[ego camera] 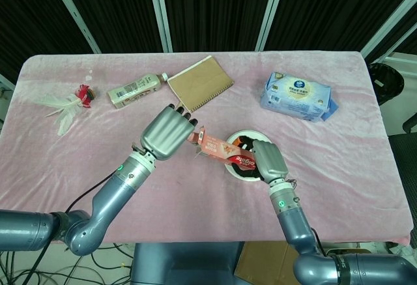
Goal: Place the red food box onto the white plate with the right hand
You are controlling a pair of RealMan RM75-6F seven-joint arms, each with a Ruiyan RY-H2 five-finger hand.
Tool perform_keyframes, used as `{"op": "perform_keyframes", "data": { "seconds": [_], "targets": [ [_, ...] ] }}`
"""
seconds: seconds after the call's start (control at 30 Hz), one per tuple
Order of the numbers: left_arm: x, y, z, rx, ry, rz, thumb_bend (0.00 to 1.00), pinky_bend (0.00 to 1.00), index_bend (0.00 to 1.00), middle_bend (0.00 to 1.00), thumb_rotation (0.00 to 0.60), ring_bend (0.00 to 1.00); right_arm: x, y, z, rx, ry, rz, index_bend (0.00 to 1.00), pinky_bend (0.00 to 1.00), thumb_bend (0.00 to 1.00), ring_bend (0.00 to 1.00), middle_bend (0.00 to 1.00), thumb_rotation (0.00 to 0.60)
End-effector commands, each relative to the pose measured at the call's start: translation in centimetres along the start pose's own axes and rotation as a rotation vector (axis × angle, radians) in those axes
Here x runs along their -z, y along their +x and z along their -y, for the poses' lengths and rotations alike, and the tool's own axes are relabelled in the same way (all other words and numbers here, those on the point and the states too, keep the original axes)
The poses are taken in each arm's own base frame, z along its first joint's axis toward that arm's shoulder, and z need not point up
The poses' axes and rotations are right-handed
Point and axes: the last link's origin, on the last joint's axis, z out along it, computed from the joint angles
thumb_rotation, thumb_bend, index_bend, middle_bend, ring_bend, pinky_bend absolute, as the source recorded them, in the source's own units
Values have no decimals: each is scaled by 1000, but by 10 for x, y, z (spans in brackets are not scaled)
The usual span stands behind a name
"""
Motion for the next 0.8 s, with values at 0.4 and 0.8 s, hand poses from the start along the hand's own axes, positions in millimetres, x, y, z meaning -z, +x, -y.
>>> {"op": "perform_keyframes", "data": {
  "seconds": [0.4,0.8],
  "targets": [
    [-8,14,-10,-66,-33,-51,455,514,617,565,600,455,1,1,4,-58,6,-7,457,428,351,395,434,600],
    [-16,42,-26,-117,-55,-134,127,365,399,358,600,267,4,9,5,-201,-4,-28,457,428,358,395,434,600]
  ]
}}
